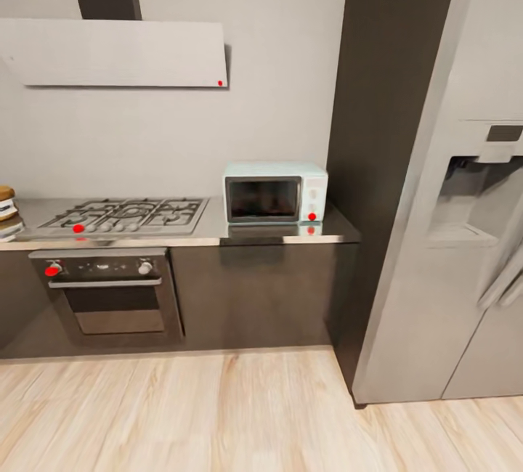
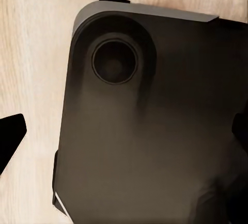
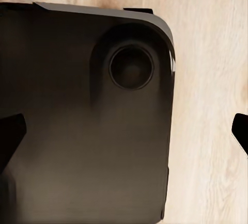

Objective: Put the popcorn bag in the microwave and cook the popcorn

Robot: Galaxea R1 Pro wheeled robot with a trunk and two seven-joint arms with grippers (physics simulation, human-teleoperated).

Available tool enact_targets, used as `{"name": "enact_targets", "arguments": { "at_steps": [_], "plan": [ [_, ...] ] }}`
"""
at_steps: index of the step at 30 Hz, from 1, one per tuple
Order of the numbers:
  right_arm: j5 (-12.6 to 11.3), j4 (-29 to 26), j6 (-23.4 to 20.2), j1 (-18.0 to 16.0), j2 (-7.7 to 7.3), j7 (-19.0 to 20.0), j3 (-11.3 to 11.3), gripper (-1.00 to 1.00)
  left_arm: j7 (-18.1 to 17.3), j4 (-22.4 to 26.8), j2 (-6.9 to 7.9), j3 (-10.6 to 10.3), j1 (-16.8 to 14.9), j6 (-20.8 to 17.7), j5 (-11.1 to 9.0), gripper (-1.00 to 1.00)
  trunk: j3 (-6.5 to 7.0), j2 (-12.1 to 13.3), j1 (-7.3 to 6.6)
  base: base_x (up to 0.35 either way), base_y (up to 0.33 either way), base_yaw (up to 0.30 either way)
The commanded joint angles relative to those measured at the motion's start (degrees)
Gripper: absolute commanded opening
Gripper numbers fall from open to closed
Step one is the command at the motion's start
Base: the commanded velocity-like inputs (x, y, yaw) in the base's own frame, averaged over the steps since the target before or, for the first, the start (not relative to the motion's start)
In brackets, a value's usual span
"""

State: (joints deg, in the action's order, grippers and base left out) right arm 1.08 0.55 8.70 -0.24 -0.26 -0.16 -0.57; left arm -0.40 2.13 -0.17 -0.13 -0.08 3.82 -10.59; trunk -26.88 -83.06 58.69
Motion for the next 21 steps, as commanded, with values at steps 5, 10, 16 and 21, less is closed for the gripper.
{"name": "enact_targets", "arguments": {
  "at_steps": [5, 10, 16, 21],
  "plan": [
    [0.09, 0.06, 0.23, -0.03, 0.00, -0.02, -0.02, 1.00, -0.04, -0.01, -0.01, -0.05, -0.01, 0.14, -0.40, 1.00, -0.04, -0.02, 0.03, 0.325, 0.000, 0.000],
    [0.06, 0.06, 0.41, -0.03, -0.07, -0.02, 0.02, 1.00, -0.04, 0.01, -0.01, -0.05, -0.01, 0.20, -0.40, 1.00, -0.04, -0.02, 0.03, 0.325, 0.000, 0.000],
    [0.06, 0.06, 0.56, -0.03, -0.09, -0.02, 0.04, 1.00, -0.04, -0.01, -0.01, 0.01, -0.01, 0.29, -0.45, 1.00, -0.04, -0.02, 0.03, 0.325, -0.001, 0.000],
    [0.02, 0.06, 0.61, -0.03, -0.09, -0.02, 0.04, 1.00, -0.04, -0.01, -0.01, 0.04, -0.01, 0.31, -0.49, 1.00, -0.04, -0.02, 0.03, 0.317, -0.075, 0.000]
  ]
}}
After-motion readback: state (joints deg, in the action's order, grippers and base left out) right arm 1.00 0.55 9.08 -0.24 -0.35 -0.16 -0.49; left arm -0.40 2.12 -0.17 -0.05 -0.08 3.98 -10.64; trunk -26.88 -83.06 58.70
